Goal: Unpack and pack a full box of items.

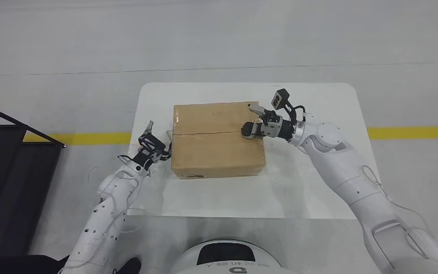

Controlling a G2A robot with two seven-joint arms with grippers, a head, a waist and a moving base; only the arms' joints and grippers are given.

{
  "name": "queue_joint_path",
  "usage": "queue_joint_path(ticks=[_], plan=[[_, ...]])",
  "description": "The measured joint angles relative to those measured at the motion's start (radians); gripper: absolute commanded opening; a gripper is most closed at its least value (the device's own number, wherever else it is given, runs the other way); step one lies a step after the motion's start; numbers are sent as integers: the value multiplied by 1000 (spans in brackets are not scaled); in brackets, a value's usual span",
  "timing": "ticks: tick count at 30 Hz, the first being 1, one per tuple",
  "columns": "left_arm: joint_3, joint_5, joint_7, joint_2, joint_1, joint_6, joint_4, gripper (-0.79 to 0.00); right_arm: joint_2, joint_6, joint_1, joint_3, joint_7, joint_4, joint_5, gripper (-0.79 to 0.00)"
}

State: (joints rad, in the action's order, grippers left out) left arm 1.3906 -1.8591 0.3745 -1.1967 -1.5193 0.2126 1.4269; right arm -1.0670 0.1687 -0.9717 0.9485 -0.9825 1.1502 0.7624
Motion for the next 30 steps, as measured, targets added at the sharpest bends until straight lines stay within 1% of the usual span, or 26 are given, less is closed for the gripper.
queue_joint_path(ticks=[5,8,13,20,22,26,30], plan=[[-1,6,33,2,-14,-14,38,0,0,0,0,0,0,0,0,0],[-6,4,47,3,-27,-3,59,0,0,0,0,0,0,0,0,0],[-20,-14,41,4,-39,-8,78,0,0,0,0,0,0,0,0,0],[-38,-26,62,5,-64,-25,99,0,0,0,0,0,0,0,0,0],[-38,-19,68,5,-70,-38,106,0,0,0,0,0,0,0,0,0],[-26,28,84,2,-86,-101,129,0,0,0,0,0,0,0,0,0],[-17,37,116,2,-108,-152,164,0,0,0,0,0,0,0,0,0]])
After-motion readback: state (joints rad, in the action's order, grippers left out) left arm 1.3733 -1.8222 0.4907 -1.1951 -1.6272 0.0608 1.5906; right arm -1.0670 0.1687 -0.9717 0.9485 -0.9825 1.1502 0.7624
